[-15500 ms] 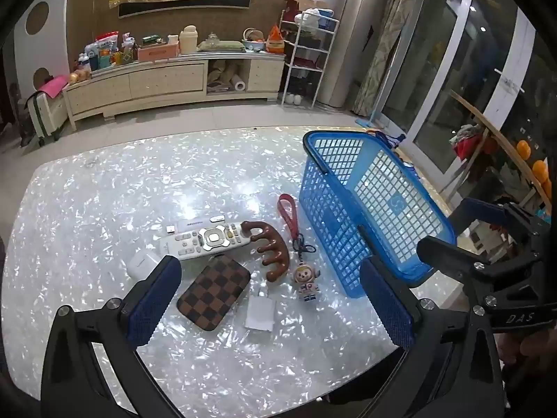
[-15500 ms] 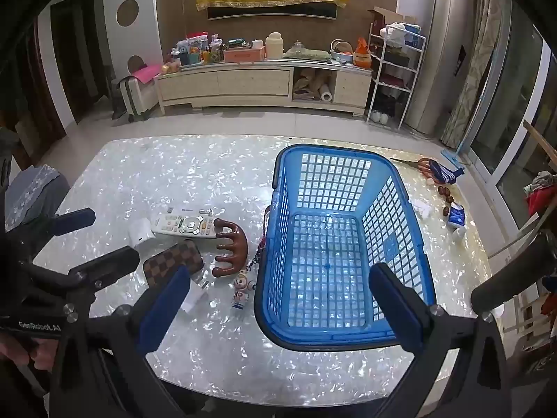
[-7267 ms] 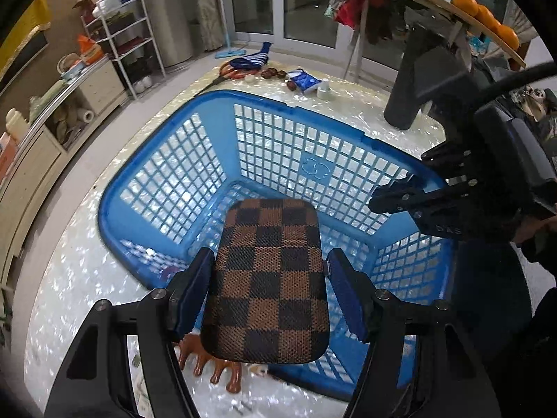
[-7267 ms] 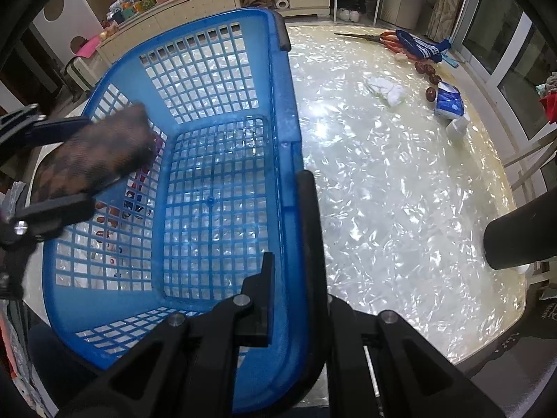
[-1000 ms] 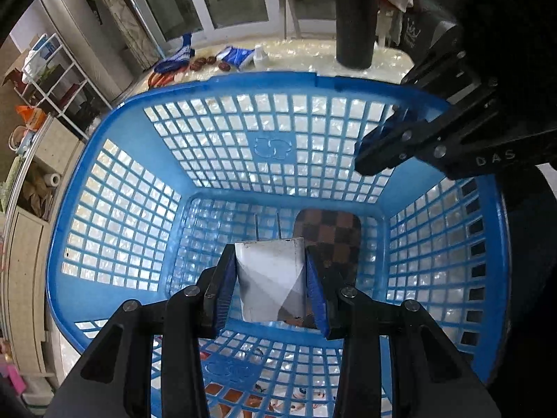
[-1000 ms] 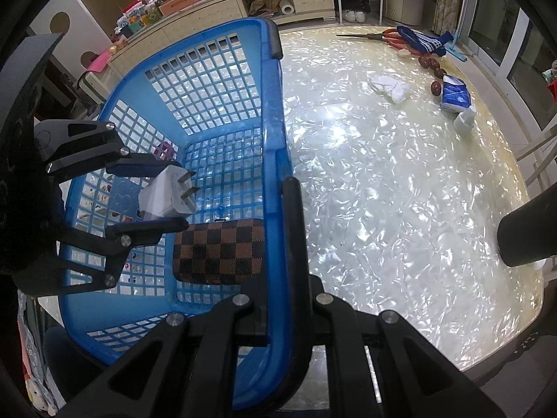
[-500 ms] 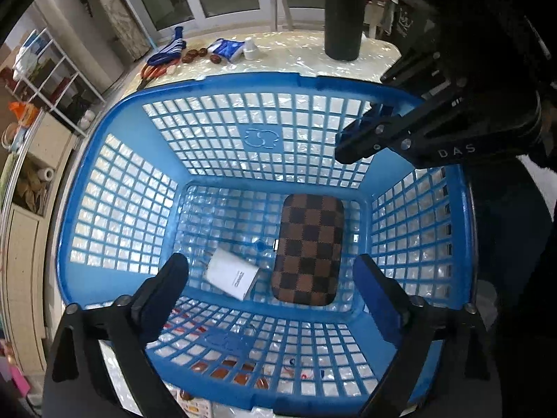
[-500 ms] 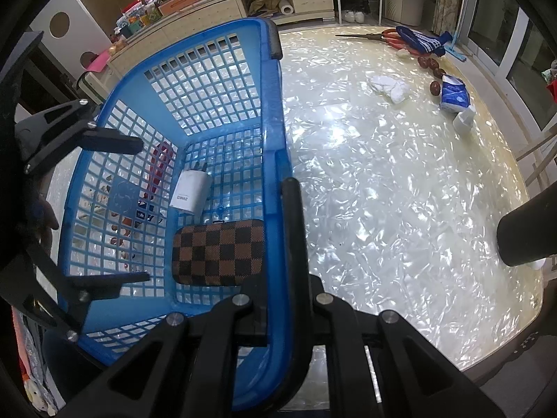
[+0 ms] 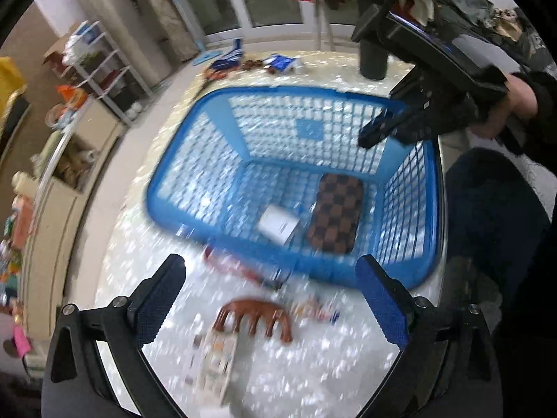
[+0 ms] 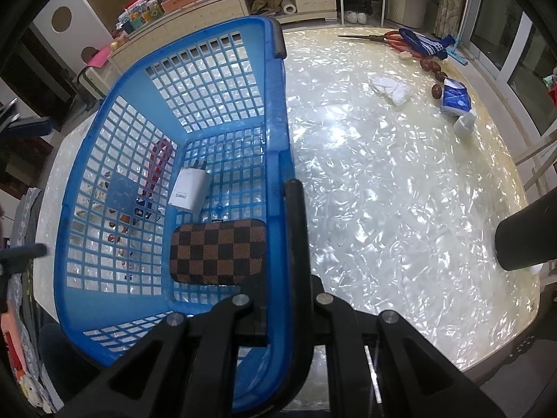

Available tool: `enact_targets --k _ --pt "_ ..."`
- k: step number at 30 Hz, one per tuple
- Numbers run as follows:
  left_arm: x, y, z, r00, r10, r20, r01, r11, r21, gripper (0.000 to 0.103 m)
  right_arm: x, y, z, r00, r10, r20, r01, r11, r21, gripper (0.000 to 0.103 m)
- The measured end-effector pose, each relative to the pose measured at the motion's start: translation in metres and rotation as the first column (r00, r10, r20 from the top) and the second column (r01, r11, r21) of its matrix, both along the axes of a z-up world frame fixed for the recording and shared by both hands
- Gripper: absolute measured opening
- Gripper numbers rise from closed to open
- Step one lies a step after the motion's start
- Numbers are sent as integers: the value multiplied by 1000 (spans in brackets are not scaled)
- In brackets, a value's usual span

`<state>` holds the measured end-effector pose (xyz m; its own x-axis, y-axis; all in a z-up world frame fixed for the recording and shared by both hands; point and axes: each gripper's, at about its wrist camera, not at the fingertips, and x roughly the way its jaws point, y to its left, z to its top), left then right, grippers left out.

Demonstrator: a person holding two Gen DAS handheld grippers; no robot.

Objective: Organize rigid objects
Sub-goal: 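Move the left tool back toward the white box-shaped device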

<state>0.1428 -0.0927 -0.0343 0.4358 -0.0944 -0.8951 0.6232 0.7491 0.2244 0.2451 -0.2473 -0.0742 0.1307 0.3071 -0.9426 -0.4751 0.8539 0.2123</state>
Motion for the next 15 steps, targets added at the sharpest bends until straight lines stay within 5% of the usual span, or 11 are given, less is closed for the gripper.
enact_targets --k 6,15 --pt "-58 70 -1 979 204 -3 -204 978 -32 99 -1 2 -1 1000 0 -1 0 1000 -11 8" --pt "-120 145 -51 892 440 -99 -446 893 -52 99 -1 3 -3 1000 -7 3 7 1000 -17 8"
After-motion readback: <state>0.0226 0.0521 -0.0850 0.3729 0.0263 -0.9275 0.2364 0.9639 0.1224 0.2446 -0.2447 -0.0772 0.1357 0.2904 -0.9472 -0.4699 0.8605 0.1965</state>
